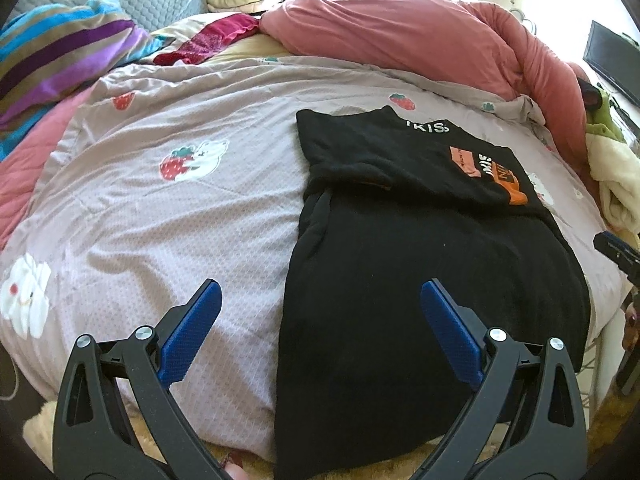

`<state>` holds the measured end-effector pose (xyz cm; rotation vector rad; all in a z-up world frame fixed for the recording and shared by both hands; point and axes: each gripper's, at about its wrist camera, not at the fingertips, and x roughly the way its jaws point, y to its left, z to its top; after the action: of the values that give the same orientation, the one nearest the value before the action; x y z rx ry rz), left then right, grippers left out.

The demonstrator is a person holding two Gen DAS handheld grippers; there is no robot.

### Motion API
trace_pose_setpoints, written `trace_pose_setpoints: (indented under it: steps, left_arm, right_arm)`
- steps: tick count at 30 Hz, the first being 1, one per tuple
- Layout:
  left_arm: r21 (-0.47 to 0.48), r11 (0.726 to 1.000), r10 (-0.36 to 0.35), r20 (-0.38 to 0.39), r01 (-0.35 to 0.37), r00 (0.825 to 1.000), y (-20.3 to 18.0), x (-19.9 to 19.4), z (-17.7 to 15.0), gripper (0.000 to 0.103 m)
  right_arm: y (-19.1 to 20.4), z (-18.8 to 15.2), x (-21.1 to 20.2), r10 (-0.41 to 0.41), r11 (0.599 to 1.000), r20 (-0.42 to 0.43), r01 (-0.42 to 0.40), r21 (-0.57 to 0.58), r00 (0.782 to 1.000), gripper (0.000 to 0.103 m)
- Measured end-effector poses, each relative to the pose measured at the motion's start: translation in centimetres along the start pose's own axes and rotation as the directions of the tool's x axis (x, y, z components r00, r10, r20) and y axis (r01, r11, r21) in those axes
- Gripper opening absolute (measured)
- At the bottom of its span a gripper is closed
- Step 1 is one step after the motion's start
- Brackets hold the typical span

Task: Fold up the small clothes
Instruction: 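Move both grippers back along the shirt body to the black hem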

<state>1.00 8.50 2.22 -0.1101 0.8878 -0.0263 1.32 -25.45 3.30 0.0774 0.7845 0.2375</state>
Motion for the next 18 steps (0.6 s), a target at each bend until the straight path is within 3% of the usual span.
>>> trace_pose_setpoints:
  steps: [12, 15, 18]
  left_arm:
    - [-0.039, 0.997, -0.071, -0.039, 0.069, 0.997, 1.6, -0.5, -2.6, 0.093]
    - [-0.066, 0.99, -0.127, -0.054, 0.123, 0.991, 2.1, -0.5, -3.4, 0.086]
    - [-0.079, 0.985, -0.159, -0.07, 0.153, 0.985, 2.3, -0.4, -4.2, 0.072]
  right_arm:
    - [-0.2, -1.8, -0.2, 0.003, 1.0, -0.046, -0.004, -0.022, 0.999, 0.091]
    - [-0.4, -2.1, -0.4, 0.001, 1.0, -0.048, -0.002, -0.021, 0.999, 0.091]
    - [-0.6, -2.2, -0.5, 0.001, 1.0, -0.047, -0.002, -0.02, 0.999, 0.091]
